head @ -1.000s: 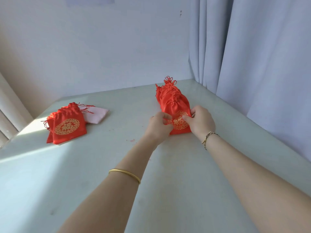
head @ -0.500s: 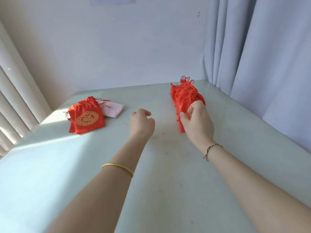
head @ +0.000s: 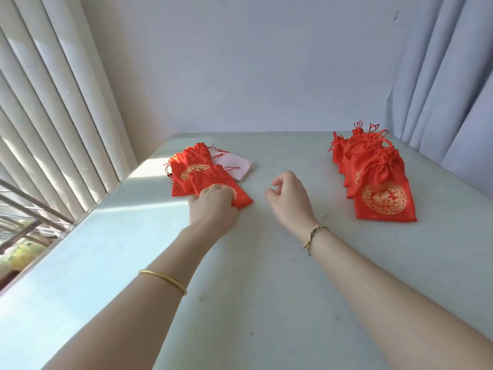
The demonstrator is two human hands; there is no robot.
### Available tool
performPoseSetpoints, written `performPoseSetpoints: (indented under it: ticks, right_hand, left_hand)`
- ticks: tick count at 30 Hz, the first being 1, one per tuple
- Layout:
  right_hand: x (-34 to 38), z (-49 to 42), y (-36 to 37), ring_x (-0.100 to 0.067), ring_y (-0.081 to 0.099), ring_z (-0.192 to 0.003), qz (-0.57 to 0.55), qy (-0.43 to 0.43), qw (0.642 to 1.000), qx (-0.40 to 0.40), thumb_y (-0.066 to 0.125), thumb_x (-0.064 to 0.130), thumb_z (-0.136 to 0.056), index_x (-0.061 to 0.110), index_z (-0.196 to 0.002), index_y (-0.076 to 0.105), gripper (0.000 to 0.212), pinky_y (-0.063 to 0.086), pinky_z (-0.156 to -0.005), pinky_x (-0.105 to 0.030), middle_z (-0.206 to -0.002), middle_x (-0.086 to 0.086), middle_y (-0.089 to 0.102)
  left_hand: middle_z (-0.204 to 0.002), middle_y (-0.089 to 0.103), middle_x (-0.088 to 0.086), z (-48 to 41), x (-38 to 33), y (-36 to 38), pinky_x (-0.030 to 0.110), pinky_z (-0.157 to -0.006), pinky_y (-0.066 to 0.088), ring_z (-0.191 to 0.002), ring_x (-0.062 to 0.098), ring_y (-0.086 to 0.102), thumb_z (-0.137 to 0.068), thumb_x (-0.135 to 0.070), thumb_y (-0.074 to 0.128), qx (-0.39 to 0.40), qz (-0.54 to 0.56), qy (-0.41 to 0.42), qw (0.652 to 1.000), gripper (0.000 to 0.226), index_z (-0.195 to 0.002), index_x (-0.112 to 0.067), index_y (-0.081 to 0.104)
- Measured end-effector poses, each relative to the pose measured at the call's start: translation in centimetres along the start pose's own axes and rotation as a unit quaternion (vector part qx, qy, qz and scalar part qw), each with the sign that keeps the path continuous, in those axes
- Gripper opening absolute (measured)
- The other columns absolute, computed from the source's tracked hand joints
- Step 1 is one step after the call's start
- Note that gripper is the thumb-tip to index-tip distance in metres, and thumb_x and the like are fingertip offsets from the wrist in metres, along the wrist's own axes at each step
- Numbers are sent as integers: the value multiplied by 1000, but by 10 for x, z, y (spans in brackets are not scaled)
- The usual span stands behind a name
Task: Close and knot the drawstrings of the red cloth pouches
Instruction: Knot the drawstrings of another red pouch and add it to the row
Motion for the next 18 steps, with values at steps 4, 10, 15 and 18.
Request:
performPoseSetpoints:
  ticks: [4, 10, 15, 18]
  right_hand:
    - [-1, 2, 6, -26, 55, -91, 49, 3, 998, 29, 50, 20, -88, 13, -115, 51, 27, 42, -79, -32, -115, -10, 52]
    - [-4, 14, 8, -23, 57, -95, 186, -51, 974, 123, 65, 39, -81, 23, -111, 60, 35, 45, -80, -32, -106, -1, 48]
    - [-10, 12, 0, -20, 57, -88, 131, -44, 985, 103, 69, 25, -77, 22, -89, 59, 16, 44, -74, -30, -103, -5, 55]
    - [-12, 10, -14, -25, 56, -105, 86, -41, 994, 53, 58, 11, -81, 15, -125, 48, 45, 44, -90, -33, -130, -9, 43]
  left_hand:
    - [-73, 65, -2, 26, -29, -12, 17, -61, 44, -69, 10, 60, -81, -22, 65, 207, 244, 97, 943, 10, -75, -14, 68]
    - [-119, 48, 10, 15, 3, -14, 40, -89, 42, -114, 31, 45, -84, -36, 62, 37, 103, -78, 991, 39, -114, -11, 56]
    - [-124, 48, 10, 14, 6, -2, 42, -94, 39, -120, 32, 40, -85, -32, 62, 63, 101, -85, 989, 36, -116, -14, 57]
    - [-97, 58, 0, 14, -3, -10, 33, -80, 47, -96, 21, 54, -83, -17, 65, 31, 264, -40, 963, 18, -99, -14, 60]
Point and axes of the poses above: each hand's wrist, its own z-axis away from the middle knuckle, its own y-axis out of the palm, x = y × z, the point moved 4 cm from there along -z, towards the middle knuckle
